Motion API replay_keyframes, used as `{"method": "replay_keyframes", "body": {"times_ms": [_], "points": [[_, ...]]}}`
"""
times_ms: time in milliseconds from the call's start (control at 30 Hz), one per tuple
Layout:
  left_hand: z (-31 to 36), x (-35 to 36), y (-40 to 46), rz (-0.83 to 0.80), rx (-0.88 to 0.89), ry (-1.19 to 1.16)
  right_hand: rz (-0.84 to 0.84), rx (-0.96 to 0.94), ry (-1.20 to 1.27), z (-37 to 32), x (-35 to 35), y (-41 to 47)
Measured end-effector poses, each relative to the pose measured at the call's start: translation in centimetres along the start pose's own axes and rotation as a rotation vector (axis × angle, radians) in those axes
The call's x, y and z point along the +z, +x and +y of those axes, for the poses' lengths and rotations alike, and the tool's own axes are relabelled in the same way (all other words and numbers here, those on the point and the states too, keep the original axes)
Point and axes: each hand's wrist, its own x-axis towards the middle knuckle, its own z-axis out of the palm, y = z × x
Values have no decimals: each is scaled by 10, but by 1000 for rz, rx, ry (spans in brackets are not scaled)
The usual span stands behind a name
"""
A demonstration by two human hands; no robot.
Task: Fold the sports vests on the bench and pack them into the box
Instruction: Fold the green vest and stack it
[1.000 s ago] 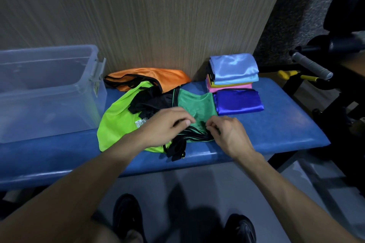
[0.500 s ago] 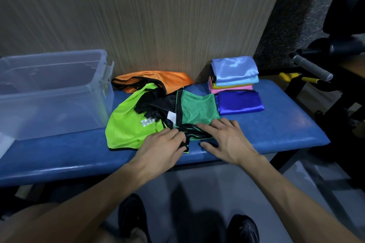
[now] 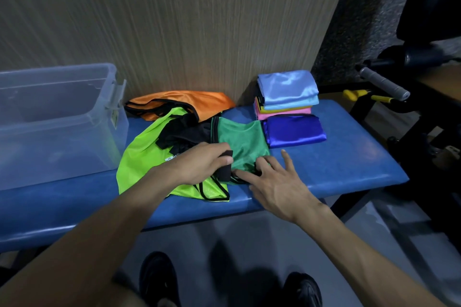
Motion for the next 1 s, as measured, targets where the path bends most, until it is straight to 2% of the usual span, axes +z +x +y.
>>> {"method": "replay_keyframes", "body": {"times_ms": [233,467,567,700,767,900,1000], "points": [[-3,14,24,145,-153,-31,-9,-5,98,20,-6,4],[-12,22,12,369,-4,138,30,-51,129,34,-2,11],[-18,26,7,331,64,86,40,-44,99,33,2,15],[-27,14,-8,91,77,-10,33,24,86,28,11,18],[-33,14,-13,33,68,-2,53,63,73,23,12,19],[-31,25,-10,133,3,-84,36,111,119,20,8,21],[-28,27,-12,164,-54,-196,-59,226,397,25,-3,14]]}}
